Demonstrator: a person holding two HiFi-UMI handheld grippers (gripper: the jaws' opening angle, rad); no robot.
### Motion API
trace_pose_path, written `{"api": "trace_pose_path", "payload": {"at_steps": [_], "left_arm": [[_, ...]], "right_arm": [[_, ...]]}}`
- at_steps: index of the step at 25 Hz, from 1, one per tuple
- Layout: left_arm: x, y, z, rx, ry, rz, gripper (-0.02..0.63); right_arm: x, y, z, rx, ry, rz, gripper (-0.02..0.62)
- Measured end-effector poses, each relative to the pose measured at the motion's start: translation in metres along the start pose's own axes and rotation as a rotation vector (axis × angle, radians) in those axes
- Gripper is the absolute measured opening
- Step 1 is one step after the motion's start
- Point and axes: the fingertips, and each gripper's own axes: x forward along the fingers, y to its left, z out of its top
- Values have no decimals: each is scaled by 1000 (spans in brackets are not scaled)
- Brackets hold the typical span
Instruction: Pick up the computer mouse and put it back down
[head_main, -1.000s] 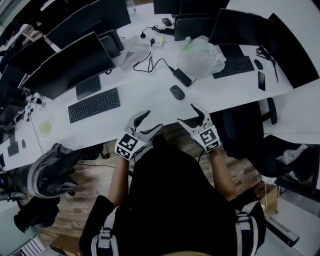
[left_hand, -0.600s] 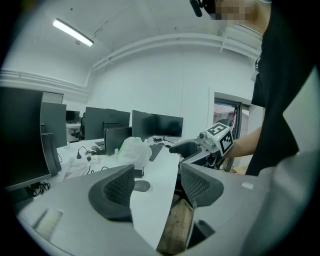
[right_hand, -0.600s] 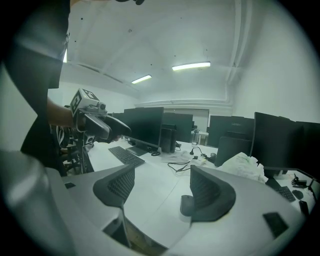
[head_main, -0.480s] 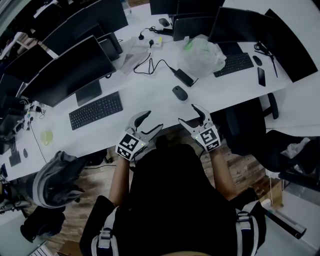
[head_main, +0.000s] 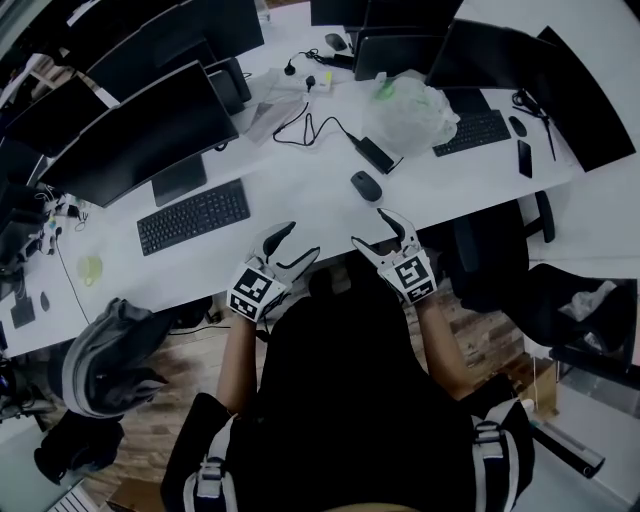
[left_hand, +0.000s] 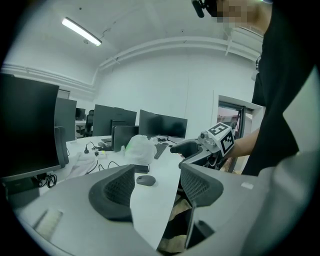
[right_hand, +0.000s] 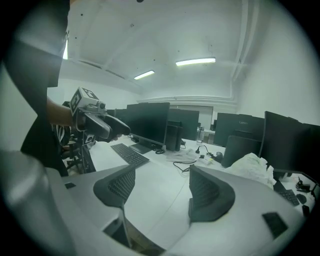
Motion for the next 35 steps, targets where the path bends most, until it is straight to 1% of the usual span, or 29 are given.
{"api": "trace_pose_path", "payload": {"at_steps": [2, 5, 8, 12, 14, 17, 25, 29, 35], "left_arm": [[-4, 3, 1, -3, -8, 16, 275], [-10, 14, 0, -38, -34, 51, 275], [-16, 25, -3, -67, -46, 78, 273], [-16, 33, -2, -76, -55, 96, 273], [-13, 35, -3, -78, -55, 98, 273], [-9, 35, -3, -96, -57, 90, 272], [13, 41, -2, -105, -39, 76, 272], [23, 54, 5, -97, -51, 130, 267], [40, 69, 9, -99, -39, 158, 261]], "right_arm": [[6, 1, 2, -13, 6, 18, 322], [15, -2, 6, -32, 11, 39, 322], [20, -7, 10, -43, 14, 48, 322], [24, -15, 9, -51, 25, 52, 321], [26, -20, 10, -59, 20, 38, 316], [25, -28, 18, -69, -10, -9, 284], [31, -51, 15, -40, -8, -40, 282], [36, -61, 6, -18, 8, -35, 284], [46, -76, -17, 24, 46, -25, 285]]}}
